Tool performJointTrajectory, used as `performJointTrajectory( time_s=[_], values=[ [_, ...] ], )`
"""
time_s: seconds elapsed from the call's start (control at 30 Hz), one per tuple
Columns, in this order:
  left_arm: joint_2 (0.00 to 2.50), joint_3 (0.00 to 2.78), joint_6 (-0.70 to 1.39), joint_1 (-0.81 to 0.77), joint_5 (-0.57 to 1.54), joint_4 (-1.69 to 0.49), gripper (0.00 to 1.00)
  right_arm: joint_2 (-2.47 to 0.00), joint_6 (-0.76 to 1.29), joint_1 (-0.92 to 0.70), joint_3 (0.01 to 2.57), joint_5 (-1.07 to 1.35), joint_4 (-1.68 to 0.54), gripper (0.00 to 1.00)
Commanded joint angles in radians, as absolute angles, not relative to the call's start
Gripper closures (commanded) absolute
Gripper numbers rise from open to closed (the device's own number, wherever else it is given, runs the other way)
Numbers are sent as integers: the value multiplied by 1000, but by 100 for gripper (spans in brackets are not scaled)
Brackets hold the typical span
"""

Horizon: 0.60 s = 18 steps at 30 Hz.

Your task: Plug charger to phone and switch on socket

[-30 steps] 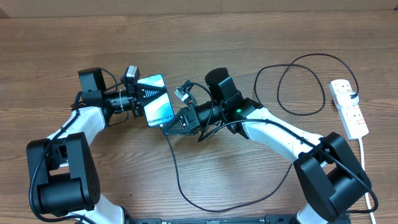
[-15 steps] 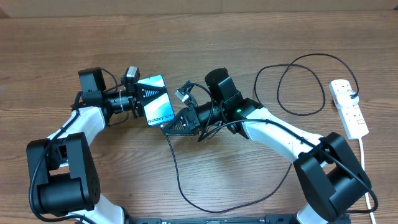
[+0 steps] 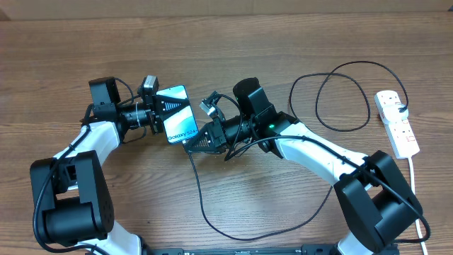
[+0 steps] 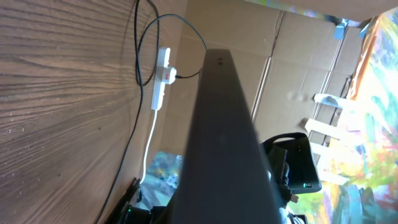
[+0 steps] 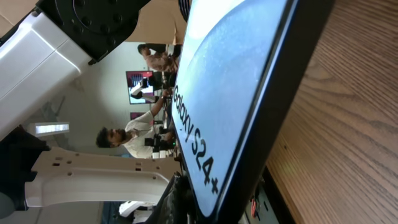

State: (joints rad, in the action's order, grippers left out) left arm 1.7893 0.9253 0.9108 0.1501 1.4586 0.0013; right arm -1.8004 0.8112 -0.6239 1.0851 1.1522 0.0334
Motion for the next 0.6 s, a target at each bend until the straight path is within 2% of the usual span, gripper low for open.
performJointTrajectory(
  time_s=[0.0,0.57],
  values=[
    [1758,947,920,141,1494,5,96,-1796,812,-627,1107,1115,37,96],
    [1758,947,920,141,1513,9,96,-1796,812,-599,1107,1115,36,96]
  ],
)
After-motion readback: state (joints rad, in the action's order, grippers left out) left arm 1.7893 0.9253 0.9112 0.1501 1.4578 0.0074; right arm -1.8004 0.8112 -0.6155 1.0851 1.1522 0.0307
